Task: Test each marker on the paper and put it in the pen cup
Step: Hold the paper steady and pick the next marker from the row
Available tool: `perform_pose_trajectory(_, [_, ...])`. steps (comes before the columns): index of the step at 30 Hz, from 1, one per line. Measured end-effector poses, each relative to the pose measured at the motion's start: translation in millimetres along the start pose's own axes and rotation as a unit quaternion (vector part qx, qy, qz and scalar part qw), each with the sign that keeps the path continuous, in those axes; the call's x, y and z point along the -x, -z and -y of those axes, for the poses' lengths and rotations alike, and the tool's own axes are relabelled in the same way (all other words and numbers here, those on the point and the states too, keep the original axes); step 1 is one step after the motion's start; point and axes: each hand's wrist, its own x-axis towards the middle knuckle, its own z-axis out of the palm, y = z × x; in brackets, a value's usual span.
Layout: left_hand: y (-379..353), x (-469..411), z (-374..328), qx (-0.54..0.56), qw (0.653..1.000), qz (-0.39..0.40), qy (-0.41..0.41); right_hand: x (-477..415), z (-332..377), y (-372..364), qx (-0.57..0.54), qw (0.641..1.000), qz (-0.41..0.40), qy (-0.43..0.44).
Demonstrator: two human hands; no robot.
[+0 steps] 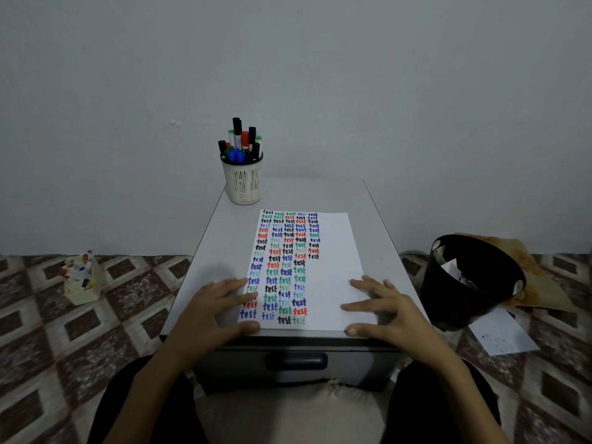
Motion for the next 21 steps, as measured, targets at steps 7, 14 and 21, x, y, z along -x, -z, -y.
perform_pose_trajectory(7, [-2.6, -17.2, 0.6, -0.04, 0.999, -0.021, -0.018, -3.2, 0.0, -3.6, 0.005, 0.999, -0.037, -0.019])
perform_pose_trajectory(14, [-4.3, -52.3, 8.2, -0.104, 0.994, -0.02, 0.007, -31.0, 5.7, -1.0, 0.068, 0.995, -0.047, -0.048])
perform_pose_trajectory(21, [-2.0, -90.9, 20.1, -0.151, 0.988, 0.007, 0.045, -68.3, 0.7, 3.3, 0.078, 0.994, -0.043, -0.057])
